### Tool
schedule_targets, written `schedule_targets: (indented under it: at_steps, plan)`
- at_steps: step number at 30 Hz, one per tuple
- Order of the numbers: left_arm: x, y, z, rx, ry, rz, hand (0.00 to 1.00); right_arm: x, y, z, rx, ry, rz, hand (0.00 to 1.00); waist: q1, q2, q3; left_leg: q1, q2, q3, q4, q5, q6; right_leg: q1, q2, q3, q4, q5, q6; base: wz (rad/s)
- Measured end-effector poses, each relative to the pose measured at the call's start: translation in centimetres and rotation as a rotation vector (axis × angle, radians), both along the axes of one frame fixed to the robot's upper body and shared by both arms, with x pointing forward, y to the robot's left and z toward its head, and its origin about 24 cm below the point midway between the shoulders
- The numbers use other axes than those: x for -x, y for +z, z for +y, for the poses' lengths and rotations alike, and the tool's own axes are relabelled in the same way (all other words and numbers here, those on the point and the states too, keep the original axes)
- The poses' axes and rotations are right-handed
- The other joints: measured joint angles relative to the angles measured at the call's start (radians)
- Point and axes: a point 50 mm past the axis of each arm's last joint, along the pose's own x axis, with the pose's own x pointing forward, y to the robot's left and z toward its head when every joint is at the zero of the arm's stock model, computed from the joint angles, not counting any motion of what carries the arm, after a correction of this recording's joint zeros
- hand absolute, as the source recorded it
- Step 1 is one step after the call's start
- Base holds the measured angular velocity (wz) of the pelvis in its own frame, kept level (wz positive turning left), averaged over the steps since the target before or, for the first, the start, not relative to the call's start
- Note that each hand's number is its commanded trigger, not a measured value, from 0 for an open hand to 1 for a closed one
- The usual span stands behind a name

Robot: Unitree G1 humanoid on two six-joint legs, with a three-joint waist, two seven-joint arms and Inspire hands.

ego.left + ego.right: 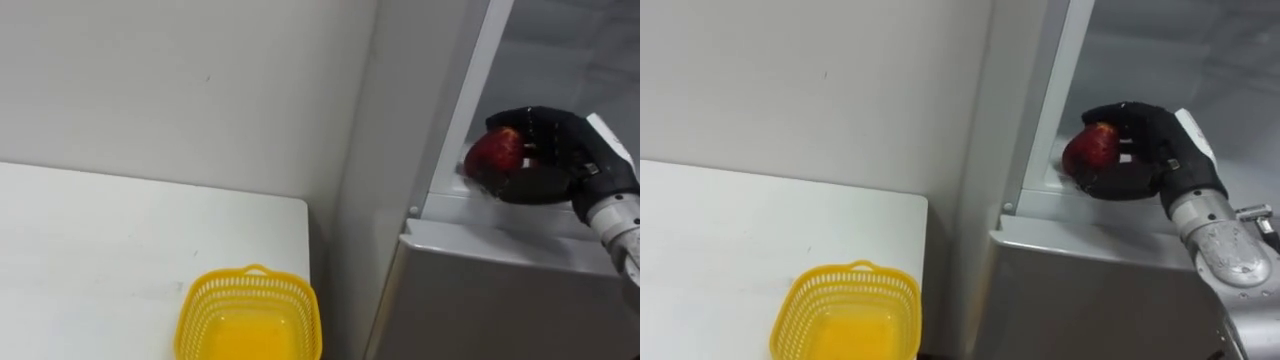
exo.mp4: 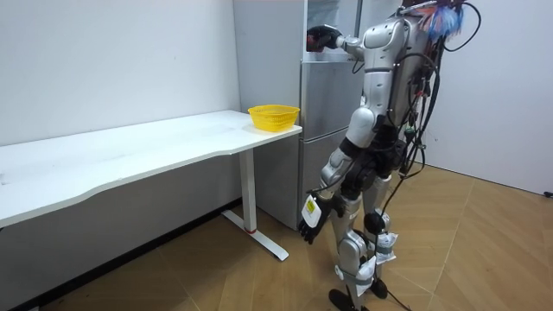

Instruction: Retrieve from the upper fridge

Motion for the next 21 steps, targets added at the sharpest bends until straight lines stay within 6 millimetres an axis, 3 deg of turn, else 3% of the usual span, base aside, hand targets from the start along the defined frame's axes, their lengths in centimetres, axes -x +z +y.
schedule_targets:
  at_steps: [8,14,18,21]
  plan:
    - [0.0,0.0,-0.1,-0.001,-0.013,0.004,0.00,0.0,0.0,-0.3,-0.035,-0.007,-0.001,1.00,0.014,0.000,0.0010,0.002,0.002,-0.002,0.003,-0.003,-0.001,0.003,0.000,-0.013,0.001,0.000,0.000,0.00]
    - [-0.2,-0.1,-0.3,0.002,-0.019,0.000,0.00,0.1,0.6,0.3,-0.050,0.019,-0.034,1.00,0.019,0.033,0.0055,0.002,0.005,0.005,-0.006,-0.004,-0.003,0.000,0.004,0.001,0.002,0.001,-0.001,-0.03]
    - [-0.2,-0.1,-0.4,0.002,-0.026,0.001,0.00,0.2,1.1,0.9,-0.048,0.040,-0.056,1.00,0.017,0.053,-0.0027,0.005,0.005,0.010,-0.014,-0.003,-0.003,-0.003,0.005,0.005,0.001,0.001,-0.001,-0.04]
    - [-0.2,-0.1,-0.3,-0.011,-0.023,-0.006,0.00,0.4,1.3,1.2,-0.044,0.051,-0.073,1.00,0.016,0.055,-0.0036,0.005,0.005,0.010,-0.014,-0.002,-0.004,-0.006,0.006,0.009,0.001,0.001,-0.002,-0.01]
